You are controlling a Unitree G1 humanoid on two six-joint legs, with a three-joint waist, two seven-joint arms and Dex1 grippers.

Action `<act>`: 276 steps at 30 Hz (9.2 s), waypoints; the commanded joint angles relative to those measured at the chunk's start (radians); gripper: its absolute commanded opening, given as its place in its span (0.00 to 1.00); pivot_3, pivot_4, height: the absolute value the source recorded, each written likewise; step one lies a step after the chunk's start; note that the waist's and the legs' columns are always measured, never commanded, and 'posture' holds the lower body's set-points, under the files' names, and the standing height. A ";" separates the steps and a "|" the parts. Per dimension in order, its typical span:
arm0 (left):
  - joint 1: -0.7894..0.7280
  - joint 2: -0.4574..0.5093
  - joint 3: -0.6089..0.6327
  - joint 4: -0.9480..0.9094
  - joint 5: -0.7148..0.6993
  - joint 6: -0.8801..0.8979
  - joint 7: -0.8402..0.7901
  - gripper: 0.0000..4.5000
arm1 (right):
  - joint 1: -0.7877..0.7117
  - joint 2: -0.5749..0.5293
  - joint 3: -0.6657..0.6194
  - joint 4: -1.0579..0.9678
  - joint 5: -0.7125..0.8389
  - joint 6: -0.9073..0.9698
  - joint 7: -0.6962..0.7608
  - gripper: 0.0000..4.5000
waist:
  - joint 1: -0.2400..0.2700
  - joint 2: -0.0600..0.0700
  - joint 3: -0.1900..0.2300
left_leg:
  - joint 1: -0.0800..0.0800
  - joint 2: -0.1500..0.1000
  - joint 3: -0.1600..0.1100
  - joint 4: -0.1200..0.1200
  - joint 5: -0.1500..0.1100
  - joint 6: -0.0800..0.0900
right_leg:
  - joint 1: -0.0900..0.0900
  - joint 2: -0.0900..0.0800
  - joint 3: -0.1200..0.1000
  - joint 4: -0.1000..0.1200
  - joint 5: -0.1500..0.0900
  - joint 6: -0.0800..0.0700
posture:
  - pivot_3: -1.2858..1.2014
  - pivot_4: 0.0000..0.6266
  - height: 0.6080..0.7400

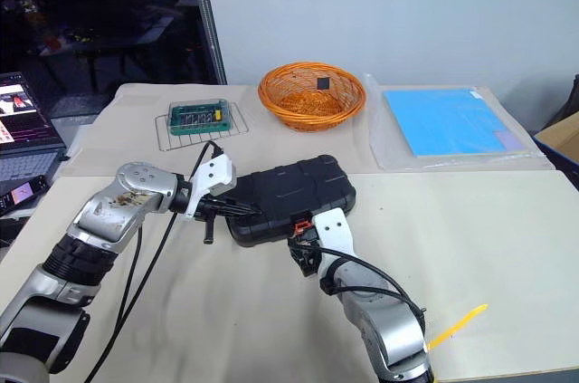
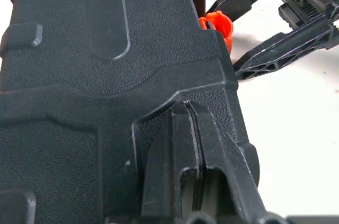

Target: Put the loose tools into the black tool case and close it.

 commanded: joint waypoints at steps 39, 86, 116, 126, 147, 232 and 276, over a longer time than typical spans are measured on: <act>0.031 -0.059 -0.068 0.016 0.048 0.039 0.013 0.00 | -0.144 0.002 0.012 -0.135 -0.065 0.178 -0.006 0.27 | 0.012 0.000 0.000 | -0.007 -0.001 -0.001 0.000 -0.001 0.001 | -0.007 -0.001 -0.001 0.000 -0.002 0.000 | 0.52 0.24 1.00; 0.075 -0.107 -0.053 0.001 0.076 0.051 0.051 0.00 | -0.110 -0.056 -0.135 -0.103 0.097 0.113 0.127 0.02 | 0.007 0.002 -0.002 | 0.004 0.001 -0.005 -0.002 -0.006 -0.008 | 0.002 -0.008 -0.007 -0.005 -0.002 0.002 | 0.52 0.24 1.00; 0.082 -0.102 -0.045 0.005 0.085 0.051 0.057 0.00 | -0.065 -0.114 -0.120 -0.051 0.089 -0.090 0.148 0.02 | 0.021 0.003 -0.003 | 0.001 0.000 -0.005 -0.014 -0.004 -0.007 | 0.001 -0.006 -0.008 -0.015 -0.001 0.001 | 0.52 0.24 1.00; 0.091 -0.095 -0.039 -0.008 0.084 0.059 0.058 0.00 | 0.068 -0.137 -0.192 -0.241 0.157 -0.076 0.166 0.02 | 0.022 0.003 -0.003 | -0.001 0.000 -0.006 -0.014 -0.003 -0.004 | 0.001 -0.006 -0.008 -0.015 -0.002 0.001 | 0.52 0.24 1.00; 0.101 -0.097 -0.040 -0.029 0.080 0.070 0.070 0.00 | -0.102 -0.136 -0.094 -0.027 0.109 -0.065 0.139 0.02 | 0.019 0.003 -0.003 | -0.001 0.000 -0.005 -0.014 -0.001 -0.001 | 0.001 -0.006 -0.008 -0.015 -0.001 0.001 | 0.52 0.24 1.00; 0.076 -0.093 0.001 -0.077 -0.032 0.179 0.242 0.00 | -0.212 -0.160 -0.068 0.051 0.112 -0.009 0.123 0.02 | -0.003 -0.003 0.002 | -0.007 -0.001 -0.002 -0.014 0.005 -0.007 | -0.013 0.002 -0.001 -0.002 0.003 0.000 | 0.52 0.24 1.00; 0.228 -0.215 0.149 -0.201 -0.131 0.111 0.295 0.00 | -0.275 -0.107 -0.169 -0.050 0.174 -0.130 0.228 0.02 | 0.004 -0.004 -0.002 | 0.009 0.000 -0.001 -0.016 0.003 -0.006 | 0.002 -0.001 -0.001 0.000 0.000 -0.005 | 0.52 0.24 1.00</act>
